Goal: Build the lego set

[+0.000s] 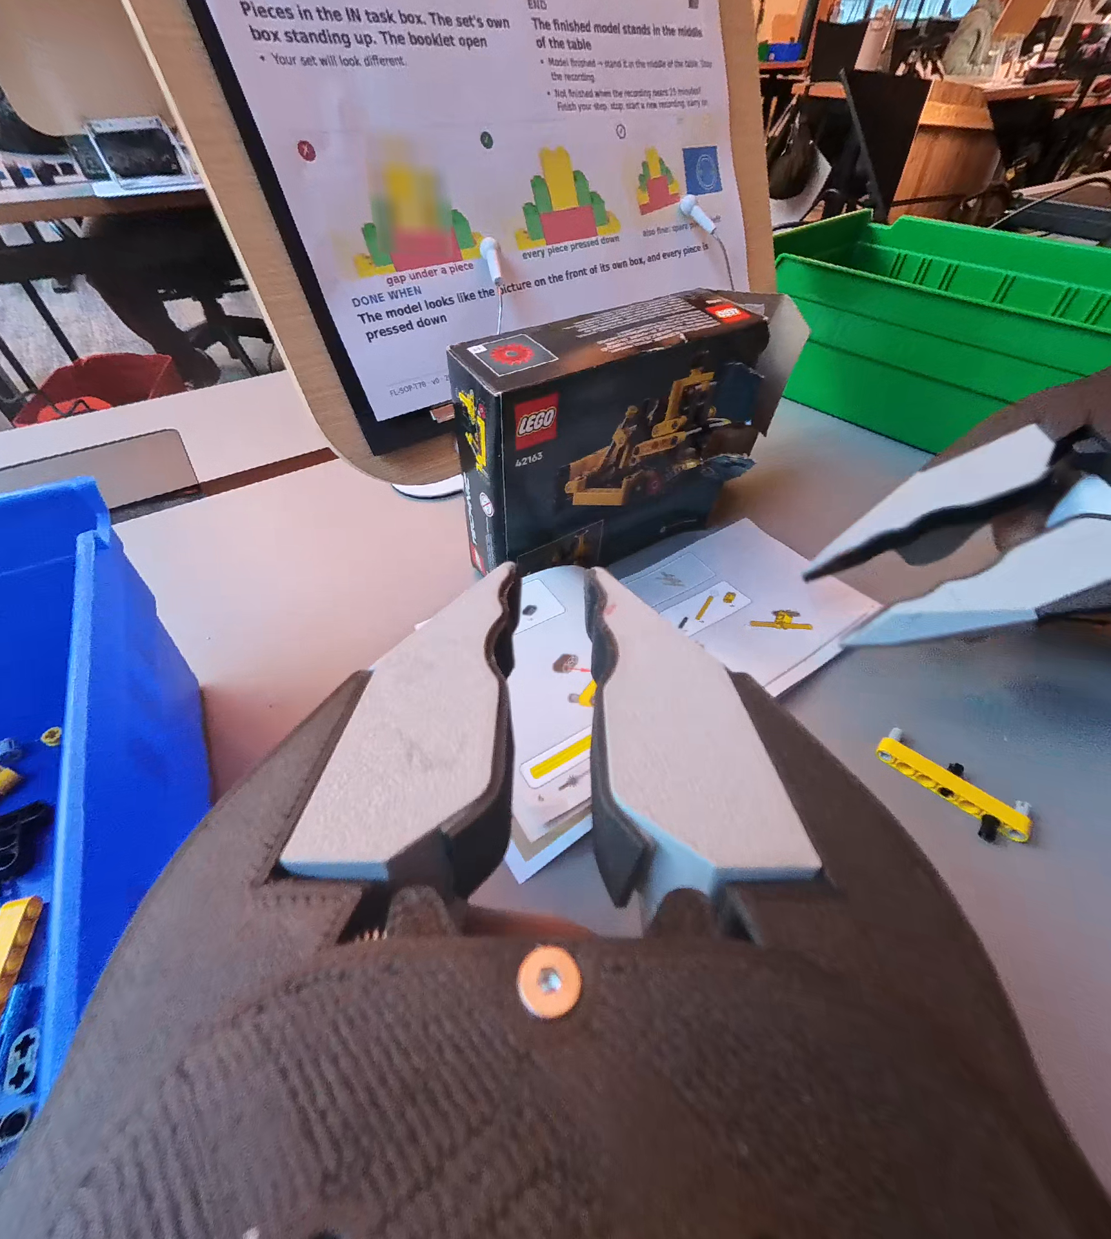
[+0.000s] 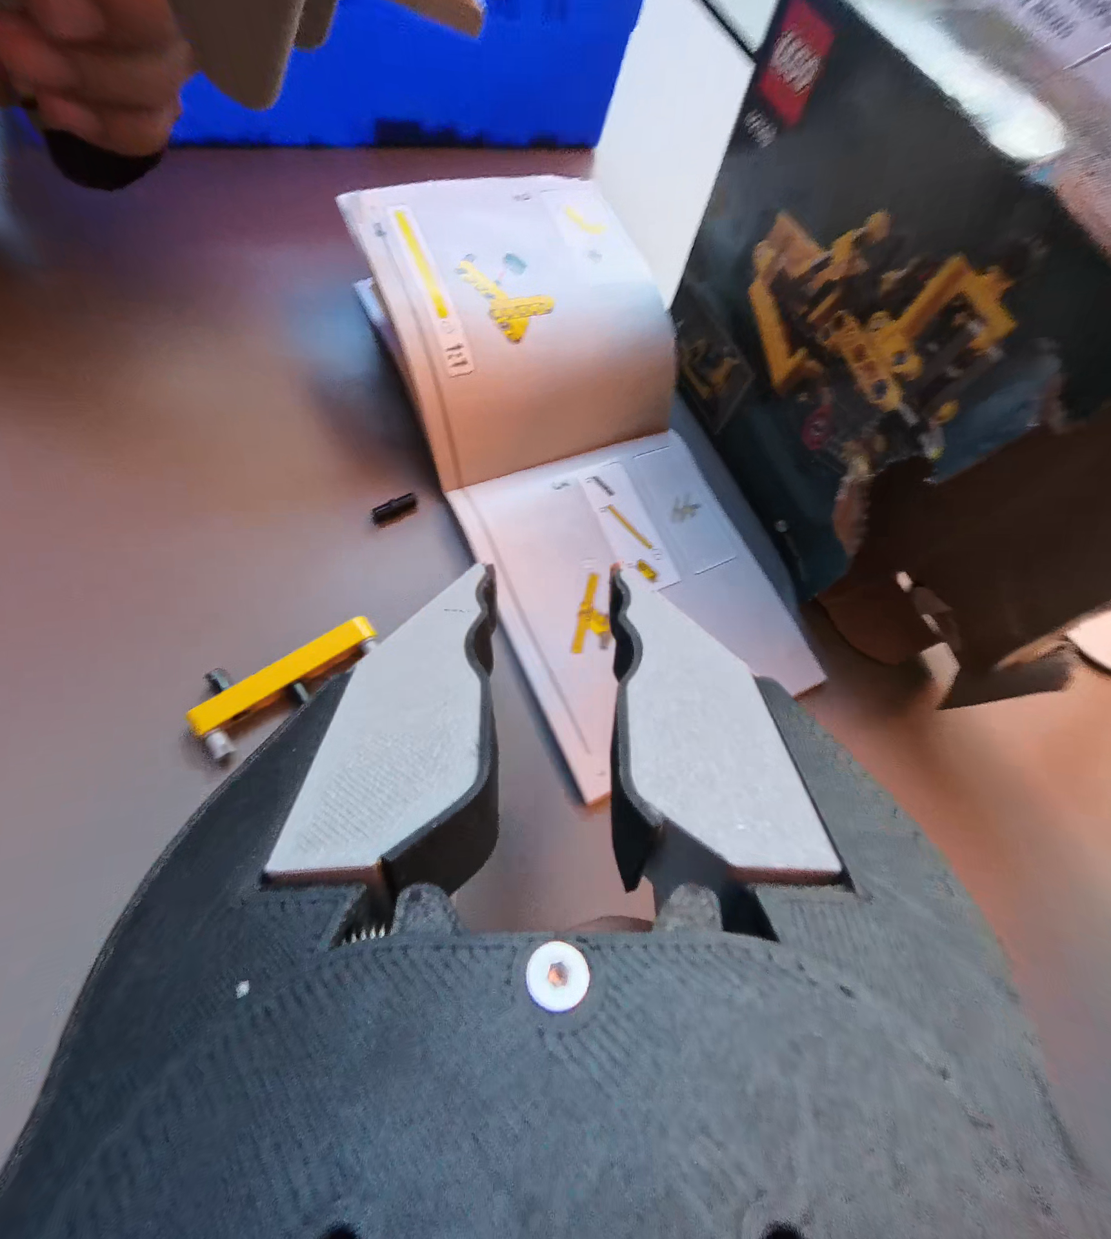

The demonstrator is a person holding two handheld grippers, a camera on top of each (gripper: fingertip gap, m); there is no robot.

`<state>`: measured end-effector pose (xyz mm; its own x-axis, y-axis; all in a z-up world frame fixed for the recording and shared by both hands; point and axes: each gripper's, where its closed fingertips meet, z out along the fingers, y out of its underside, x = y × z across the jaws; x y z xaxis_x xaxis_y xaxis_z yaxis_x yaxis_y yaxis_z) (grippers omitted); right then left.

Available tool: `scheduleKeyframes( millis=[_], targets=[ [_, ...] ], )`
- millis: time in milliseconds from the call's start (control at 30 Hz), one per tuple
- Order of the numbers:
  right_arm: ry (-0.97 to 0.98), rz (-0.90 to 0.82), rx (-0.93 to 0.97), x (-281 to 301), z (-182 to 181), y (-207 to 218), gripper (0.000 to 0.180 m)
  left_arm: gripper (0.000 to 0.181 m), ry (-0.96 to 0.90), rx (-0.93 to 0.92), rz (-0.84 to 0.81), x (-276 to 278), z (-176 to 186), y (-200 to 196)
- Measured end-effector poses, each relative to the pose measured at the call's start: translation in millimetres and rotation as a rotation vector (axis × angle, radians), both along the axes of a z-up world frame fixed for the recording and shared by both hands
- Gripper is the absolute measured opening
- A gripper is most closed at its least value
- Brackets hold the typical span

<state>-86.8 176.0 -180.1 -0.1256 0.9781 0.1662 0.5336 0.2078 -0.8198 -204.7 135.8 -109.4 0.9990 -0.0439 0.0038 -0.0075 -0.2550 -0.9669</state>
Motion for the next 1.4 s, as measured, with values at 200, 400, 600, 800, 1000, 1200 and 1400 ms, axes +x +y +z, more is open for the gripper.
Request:
scheduleKeyframes(
  millis=[200,400,600,800,1000,1200,1400],
  targets=[
    [0.141,-0.065,0.043,-1,16,24,0.025,0.016,0.015,-0.002,-0.019,6,-2,1],
    [0.123,-0.075,0.045,-1,11,29,0.026,0.015,0.015,-0.003,-0.020,7,-2,1],
    [0.117,-0.079,0.055,-1,10,30,0.024,0.015,0.016,-0.002,-0.019,7,-2,1],
    [0.119,-0.080,0.053,-1,10,31,0.024,0.015,0.008,0.006,-0.014,5,0,1],
    [0.113,-0.077,0.048,-1,9,30,0.024,0.014,0.039,-0.005,-0.030,10,-3,2],
    [0.107,-0.077,0.042,-1,8,30,0.025,0.013,0.043,0.000,-0.036,11,-3,2],
    [0.094,-0.079,0.043,-2,5,31,0.027,0.012,0.051,0.003,-0.038,12,-2,2]
  ],
)
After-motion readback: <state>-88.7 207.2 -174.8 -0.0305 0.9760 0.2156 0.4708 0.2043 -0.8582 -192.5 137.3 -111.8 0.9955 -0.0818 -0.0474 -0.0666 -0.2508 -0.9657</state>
